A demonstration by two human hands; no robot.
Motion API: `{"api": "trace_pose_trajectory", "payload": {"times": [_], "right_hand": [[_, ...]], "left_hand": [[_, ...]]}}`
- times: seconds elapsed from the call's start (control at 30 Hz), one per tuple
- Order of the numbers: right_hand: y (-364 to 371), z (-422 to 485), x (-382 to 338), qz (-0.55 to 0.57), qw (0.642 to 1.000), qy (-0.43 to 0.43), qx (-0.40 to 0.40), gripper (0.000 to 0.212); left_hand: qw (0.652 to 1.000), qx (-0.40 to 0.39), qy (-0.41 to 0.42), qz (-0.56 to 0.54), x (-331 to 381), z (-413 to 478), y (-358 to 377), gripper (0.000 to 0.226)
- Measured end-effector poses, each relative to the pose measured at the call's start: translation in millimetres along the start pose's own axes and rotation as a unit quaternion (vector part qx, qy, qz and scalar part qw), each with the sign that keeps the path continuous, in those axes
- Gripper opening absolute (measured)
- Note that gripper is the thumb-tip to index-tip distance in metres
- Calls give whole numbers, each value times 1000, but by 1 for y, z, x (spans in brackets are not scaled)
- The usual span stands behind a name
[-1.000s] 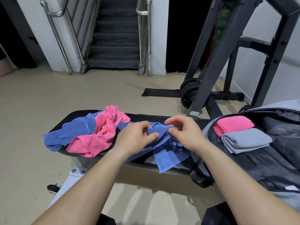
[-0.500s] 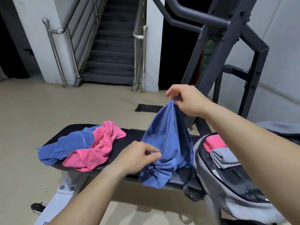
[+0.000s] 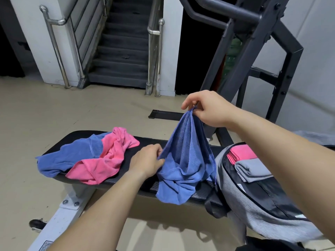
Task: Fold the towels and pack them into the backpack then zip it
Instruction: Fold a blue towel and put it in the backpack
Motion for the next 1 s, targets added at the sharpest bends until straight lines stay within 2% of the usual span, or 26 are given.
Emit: {"api": "trace_pose_trajectory", "payload": {"times": [0.1, 0.2, 0.3, 0.47, 0.63, 0.73, 0.87, 0.93, 1.0], "right_hand": [[0, -1, 16, -56, 998, 31, 23, 35], [7, -7, 39, -145, 986, 84, 24, 35], [17, -14, 58, -178, 976, 127, 21, 37], [24, -21, 80, -219, 958, 184, 28, 38], [41, -20, 77, -218, 950, 220, 29, 36], [52, -19, 74, -215, 950, 226, 12, 34], [51, -26, 81, -206, 947, 247, 11, 35], [49, -31, 84, -200, 947, 250, 12, 36], [49, -34, 85, -196, 948, 250, 12, 37]], "left_hand": [[998, -1, -49, -26, -16, 4, -2, 18], [993, 30, -74, -81, -26, 6, -11, 15], [987, 17, -93, -133, -36, 6, -17, 18], [934, -43, -184, -303, -46, -5, -31, 18], [910, -22, -184, -371, -50, -10, -57, 23], [896, -42, -173, -408, -48, -16, -60, 18], [906, -57, -150, -392, -47, -23, -60, 14], [925, -58, -132, -353, -45, -25, -59, 14], [956, -47, -105, -270, -43, -26, -58, 12]]}}
Point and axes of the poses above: each hand's wrist, its own z-axis towards the middle knuckle, its own y-axis out of the palm, x = y × z, the point moved 3 cm from there along z, towards the middle knuckle, and after that the axes turned 5 degrees about -y, right-handed, at the moved point
